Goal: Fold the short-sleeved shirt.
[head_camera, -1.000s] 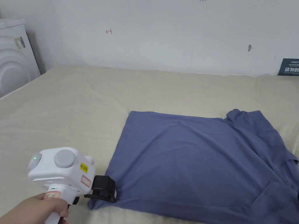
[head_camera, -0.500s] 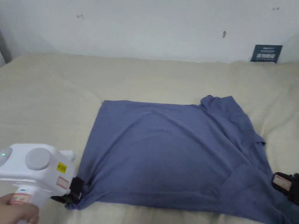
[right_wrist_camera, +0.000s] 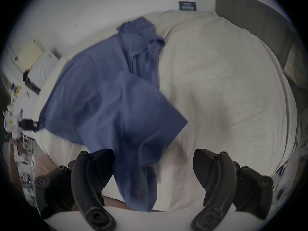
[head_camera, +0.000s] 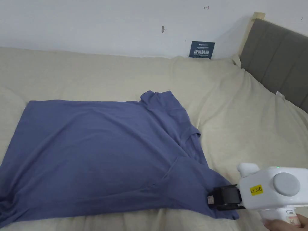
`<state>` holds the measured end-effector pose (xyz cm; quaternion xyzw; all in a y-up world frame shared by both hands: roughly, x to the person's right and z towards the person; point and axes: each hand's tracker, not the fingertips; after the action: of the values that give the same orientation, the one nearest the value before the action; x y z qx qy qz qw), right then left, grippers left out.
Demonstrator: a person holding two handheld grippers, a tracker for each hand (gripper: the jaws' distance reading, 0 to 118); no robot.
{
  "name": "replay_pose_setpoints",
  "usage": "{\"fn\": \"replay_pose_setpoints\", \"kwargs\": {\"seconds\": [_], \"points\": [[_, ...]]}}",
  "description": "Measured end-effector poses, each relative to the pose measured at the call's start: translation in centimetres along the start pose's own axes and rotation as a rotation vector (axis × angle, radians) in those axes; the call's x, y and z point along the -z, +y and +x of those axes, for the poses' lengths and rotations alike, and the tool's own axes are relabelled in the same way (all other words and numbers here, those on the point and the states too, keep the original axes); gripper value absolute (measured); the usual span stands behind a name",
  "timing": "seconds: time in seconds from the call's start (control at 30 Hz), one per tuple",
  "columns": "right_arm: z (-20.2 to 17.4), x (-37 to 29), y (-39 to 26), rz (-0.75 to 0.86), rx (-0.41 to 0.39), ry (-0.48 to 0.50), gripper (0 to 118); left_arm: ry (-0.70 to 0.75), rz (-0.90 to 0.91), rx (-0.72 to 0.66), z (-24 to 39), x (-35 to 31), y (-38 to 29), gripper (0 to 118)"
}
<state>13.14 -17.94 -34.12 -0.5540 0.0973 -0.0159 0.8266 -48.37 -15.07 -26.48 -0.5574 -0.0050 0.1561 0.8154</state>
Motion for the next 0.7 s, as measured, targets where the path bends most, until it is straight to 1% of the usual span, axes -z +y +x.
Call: {"fn": "replay_pose_setpoints", "kwargs": {"seconds": [0.03, 0.07, 0.1, 0.13, 0.2, 0.27, 0.33, 0.37, 0.4, 0.47, 0.5, 0.7], "points": [[-1.0, -0.8, -0.9, -0.006, -0.018, 0.007, 98, 0.007, -0.005, 0.0, -0.1, 0.2, 0.0, 6], [-1.4, -0.8, -1.3, -0.001, -0.015, 0.009, 94, 0.014, -0.01, 0.0, 0.0, 0.3, -0.1, 6], [-1.8, -0.8, -1.5, 0.003, -0.017, 0.006, 86, 0.022, -0.014, -0.001, 0.0, 0.5, -0.1, 6], [-2.1, -0.9, -1.7, 0.007, -0.019, -0.003, 66, 0.026, -0.017, -0.002, -0.1, 0.6, -0.1, 6], [-2.2, -1.1, -2.2, 0.029, -0.028, -0.035, 37, 0.025, -0.022, -0.003, -0.8, 0.9, 0.1, 6], [-2.2, -1.9, -2.5, 0.044, -0.041, 0.009, 6, 0.015, -0.024, -0.008, -1.1, 0.9, 0.2, 6], [-1.7, -2.1, -2.3, 0.071, -0.014, 0.091, 5, 0.008, -0.02, -0.011, -0.7, 0.5, -0.1, 6], [-1.7, -2.5, -2.4, 0.087, -0.017, 0.067, 5, 0.003, -0.013, -0.013, -0.6, 0.3, -0.2, 6], [-1.7, -2.8, -2.4, 0.089, -0.022, 0.067, 5, -0.009, -0.005, -0.016, -0.7, 0.1, -0.2, 6], [-1.0, -3.5, -2.4, 0.089, 0.001, 0.133, 4, -0.03, 0.007, -0.027, -0.6, -0.6, -0.5, 6], [-0.8, -3.9, -2.5, 0.092, 0.013, 0.149, 4, -0.043, 0.015, -0.028, -0.5, -1.1, -0.7, 6], [0.4, -6.4, -2.8, 0.116, 0.032, 0.18, 4, -0.11, 0.018, -0.038, -1.1, -2.9, -1.5, 6]]}}
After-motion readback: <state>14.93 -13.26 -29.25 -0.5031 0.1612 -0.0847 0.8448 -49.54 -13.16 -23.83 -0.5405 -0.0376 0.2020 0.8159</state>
